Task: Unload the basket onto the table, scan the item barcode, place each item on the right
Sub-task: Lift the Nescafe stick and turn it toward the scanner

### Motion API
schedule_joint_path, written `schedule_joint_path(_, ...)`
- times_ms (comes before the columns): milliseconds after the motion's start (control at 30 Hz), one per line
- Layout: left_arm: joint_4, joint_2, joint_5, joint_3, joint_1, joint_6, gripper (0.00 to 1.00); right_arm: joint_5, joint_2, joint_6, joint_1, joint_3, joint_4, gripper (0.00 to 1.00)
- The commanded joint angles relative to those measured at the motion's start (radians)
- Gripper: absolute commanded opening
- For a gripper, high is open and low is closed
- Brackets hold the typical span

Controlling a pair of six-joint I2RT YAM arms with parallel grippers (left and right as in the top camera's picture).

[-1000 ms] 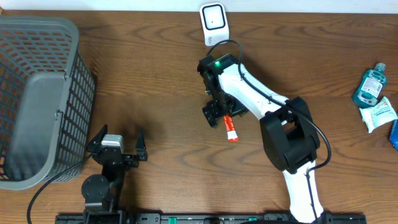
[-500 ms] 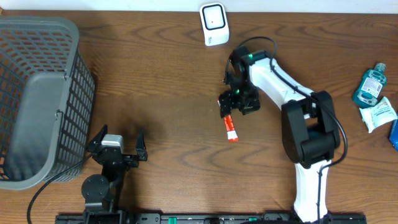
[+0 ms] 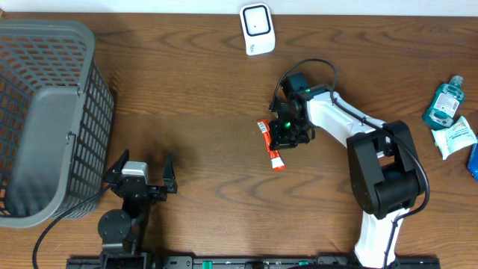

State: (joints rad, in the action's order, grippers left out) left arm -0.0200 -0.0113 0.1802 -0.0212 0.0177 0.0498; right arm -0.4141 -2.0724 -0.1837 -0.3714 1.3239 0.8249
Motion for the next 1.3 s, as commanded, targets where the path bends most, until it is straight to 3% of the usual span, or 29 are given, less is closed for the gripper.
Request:
schedule_joint_path(0, -0.032, 0.000, 0.010, 0.017, -0.002, 0.005, 0.98, 0.145, -0.130, -0.021, -0.014, -0.067, -0.005, 0.01)
schedule_joint_path(300, -0.032, 0.000, 0.010, 0.017, -0.002, 0.005, 0.98, 0.142, 0.041, 0.042, -0.018, 0.112, 0.194, 0.02)
schedule_joint_path(567, -0.032, 0.000, 0.010, 0.017, -0.002, 0.005, 0.98, -0.080, 0.291, 0.194, -0.018, 0.121, 0.262, 0.01)
schedule_joint_path(833, -0.032, 0.000, 0.010, 0.017, -0.002, 0.005, 0.98, -0.164, 0.449, 0.491, -0.035, 0.121, 0.432, 0.02)
schedule_joint_path(1267, -0.032, 0.000, 0.010, 0.017, -0.002, 0.005, 0.98, -0.171, 0.524, 0.483, -0.039, 0.121, 0.465, 0.02)
